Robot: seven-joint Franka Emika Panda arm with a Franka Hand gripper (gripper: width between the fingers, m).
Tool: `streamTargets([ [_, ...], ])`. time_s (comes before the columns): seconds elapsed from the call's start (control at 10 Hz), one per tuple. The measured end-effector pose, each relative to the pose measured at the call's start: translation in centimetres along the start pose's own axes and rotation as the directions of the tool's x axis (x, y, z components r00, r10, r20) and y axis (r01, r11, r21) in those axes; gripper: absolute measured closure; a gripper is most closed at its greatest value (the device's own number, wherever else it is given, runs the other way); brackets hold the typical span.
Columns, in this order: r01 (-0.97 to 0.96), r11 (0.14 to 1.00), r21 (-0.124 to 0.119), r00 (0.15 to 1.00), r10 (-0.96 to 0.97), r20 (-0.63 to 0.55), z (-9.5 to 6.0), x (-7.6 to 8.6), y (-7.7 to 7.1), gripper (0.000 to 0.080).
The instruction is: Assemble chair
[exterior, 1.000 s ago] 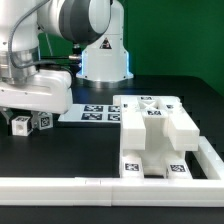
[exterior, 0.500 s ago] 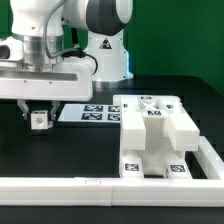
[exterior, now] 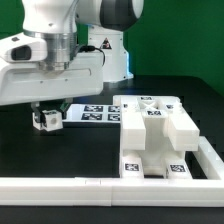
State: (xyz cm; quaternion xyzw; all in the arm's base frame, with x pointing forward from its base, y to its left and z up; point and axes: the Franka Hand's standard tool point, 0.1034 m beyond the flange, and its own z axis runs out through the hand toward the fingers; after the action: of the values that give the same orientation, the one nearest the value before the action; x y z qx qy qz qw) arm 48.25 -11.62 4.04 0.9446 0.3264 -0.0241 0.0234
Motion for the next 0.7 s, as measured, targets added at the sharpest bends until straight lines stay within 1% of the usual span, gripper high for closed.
streamTargets([
  [0.1, 0.098, 0.995, 0.001, 0.995, -0.098, -0.001, 0.15, 0.01, -0.12, 0.0518],
  [0.2, 0.113, 0.994, 0.000, 0.994, -0.113, 0.002, 0.16, -0.16, 0.01, 0.0518],
  [0.3, 0.182, 0.983, -0.003, 0.983, -0.182, 0.011, 0.17, -0.31, 0.13, 0.0518],
  [0.5, 0.328, 0.945, -0.004, 0.944, -0.327, 0.027, 0.20, -0.63, 0.37, 0.0518],
  [0.6, 0.442, 0.897, -0.019, 0.897, -0.442, 0.031, 0.13, -0.50, 0.63, 0.0518],
  [0.7, 0.581, 0.814, -0.013, 0.813, -0.580, 0.042, 0.26, -0.30, 0.48, 0.0518],
])
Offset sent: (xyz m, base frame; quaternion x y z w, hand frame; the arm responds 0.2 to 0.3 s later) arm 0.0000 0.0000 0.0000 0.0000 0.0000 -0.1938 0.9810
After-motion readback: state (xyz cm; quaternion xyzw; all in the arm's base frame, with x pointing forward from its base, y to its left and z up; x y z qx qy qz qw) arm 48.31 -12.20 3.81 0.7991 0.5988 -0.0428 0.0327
